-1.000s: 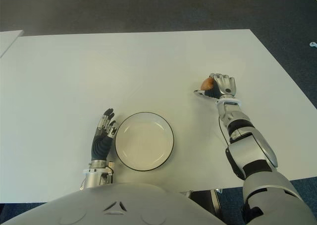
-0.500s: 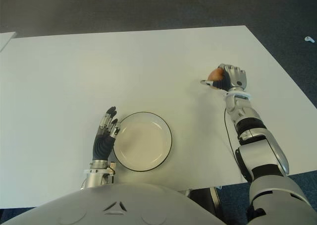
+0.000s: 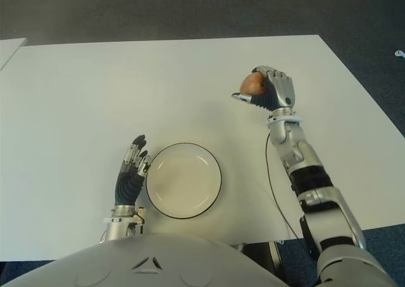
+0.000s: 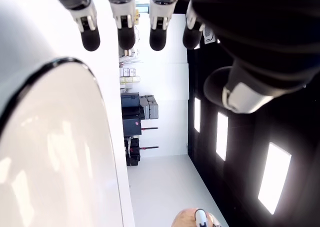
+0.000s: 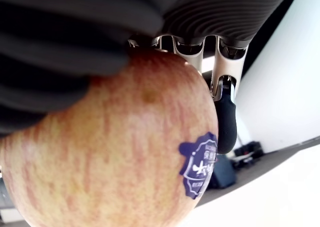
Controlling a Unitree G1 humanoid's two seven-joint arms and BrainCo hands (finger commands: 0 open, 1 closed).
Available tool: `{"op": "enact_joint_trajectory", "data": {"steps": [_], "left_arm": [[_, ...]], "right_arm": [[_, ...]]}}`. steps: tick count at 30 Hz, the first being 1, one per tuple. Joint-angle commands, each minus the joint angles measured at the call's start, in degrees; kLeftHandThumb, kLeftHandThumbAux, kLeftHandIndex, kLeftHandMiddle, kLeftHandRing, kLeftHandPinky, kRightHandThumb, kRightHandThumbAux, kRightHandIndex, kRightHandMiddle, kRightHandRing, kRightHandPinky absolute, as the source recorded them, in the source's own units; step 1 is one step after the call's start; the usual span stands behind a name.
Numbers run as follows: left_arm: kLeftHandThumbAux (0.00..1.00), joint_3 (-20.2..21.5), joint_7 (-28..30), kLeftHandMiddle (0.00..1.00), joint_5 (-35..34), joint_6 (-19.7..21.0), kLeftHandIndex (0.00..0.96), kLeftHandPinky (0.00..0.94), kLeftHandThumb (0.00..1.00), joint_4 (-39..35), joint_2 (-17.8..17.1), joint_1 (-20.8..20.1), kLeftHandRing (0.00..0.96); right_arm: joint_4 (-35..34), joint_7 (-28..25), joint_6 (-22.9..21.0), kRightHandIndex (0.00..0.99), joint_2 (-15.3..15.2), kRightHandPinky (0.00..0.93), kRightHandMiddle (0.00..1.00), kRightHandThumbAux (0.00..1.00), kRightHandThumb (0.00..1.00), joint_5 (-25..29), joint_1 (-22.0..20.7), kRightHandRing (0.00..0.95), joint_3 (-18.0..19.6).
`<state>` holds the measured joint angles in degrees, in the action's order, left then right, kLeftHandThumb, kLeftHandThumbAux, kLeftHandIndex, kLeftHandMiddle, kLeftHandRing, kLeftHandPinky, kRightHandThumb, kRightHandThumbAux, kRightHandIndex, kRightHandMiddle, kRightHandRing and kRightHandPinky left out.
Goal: Put the apples into the plate.
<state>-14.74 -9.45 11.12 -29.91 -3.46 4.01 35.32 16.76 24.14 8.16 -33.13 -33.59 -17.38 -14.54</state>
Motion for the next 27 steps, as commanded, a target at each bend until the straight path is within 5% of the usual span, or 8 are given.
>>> {"op": "enact_joint_trajectory", "data": {"steps": [1, 14, 27], "left_arm": [[0.491, -0.4, -0.5, 0.010, -0.3, 2.7, 0.000, 0.028, 0.008, 2.0, 1.3, -0.2, 0.000], [0.492, 0.4, -1.4, 0.000, 0.0, 4.6, 0.000, 0.012, 0.016, 1.7, 1.8, -0.5, 0.000], [0.480, 1.2, -0.6, 0.000, -1.2, 7.6, 0.000, 0.007, 0.000, 1.6, 1.2, -0.7, 0.000]], "right_arm": [[-24.9, -9.2, -2.1, 0.400, 0.4, 0.842, 0.529, 0.676, 0.855, -0.4, 11.3, 0.860, -0.1], [-37.1, -18.9, 5.3, 0.398, -0.7, 0.847, 0.533, 0.676, 0.855, -8.9, 17.3, 0.865, -7.2], [-36.9, -22.5, 18.3, 0.396, -2.1, 0.813, 0.519, 0.678, 0.852, -12.2, 18.3, 0.822, -9.3]]}}
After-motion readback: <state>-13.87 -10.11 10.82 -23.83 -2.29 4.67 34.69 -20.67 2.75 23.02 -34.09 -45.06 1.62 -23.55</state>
